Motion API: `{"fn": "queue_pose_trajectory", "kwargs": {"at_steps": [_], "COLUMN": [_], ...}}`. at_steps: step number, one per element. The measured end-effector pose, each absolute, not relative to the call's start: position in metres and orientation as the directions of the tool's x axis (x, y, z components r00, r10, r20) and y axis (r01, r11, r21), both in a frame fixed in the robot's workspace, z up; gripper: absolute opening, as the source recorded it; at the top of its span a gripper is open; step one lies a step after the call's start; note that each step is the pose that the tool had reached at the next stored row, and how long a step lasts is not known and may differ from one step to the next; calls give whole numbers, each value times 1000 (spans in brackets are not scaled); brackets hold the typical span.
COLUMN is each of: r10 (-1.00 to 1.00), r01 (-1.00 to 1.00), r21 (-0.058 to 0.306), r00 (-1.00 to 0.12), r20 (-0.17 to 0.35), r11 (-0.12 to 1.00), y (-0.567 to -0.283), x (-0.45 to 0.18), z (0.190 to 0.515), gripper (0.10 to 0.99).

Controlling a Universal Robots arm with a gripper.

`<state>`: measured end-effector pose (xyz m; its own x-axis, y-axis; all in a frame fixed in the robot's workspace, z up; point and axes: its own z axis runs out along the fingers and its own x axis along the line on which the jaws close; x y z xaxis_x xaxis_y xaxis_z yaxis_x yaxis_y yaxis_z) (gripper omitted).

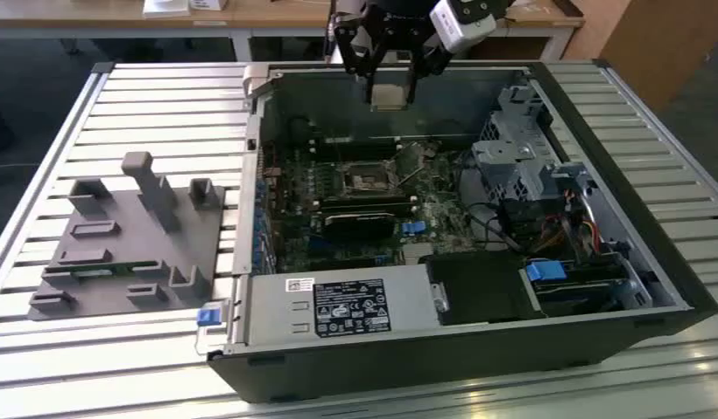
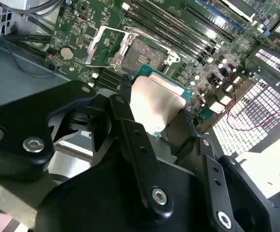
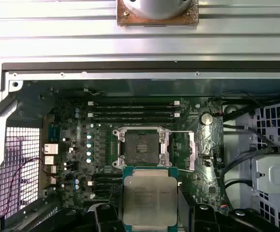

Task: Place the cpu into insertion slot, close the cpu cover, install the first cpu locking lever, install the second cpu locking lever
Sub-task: 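Place the cpu into insertion slot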

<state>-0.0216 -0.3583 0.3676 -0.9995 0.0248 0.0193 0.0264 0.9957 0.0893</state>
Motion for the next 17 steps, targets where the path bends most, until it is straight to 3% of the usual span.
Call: {"fn": "queue_pose_trajectory", "kwargs": {"at_steps": [17], "r10": [157], "r01": [158], "r21": [88], "r00": [-987], "r20": [19], "r11": [983], "y": [-358], "x": [-22], "z": [367], "gripper": [537]}}
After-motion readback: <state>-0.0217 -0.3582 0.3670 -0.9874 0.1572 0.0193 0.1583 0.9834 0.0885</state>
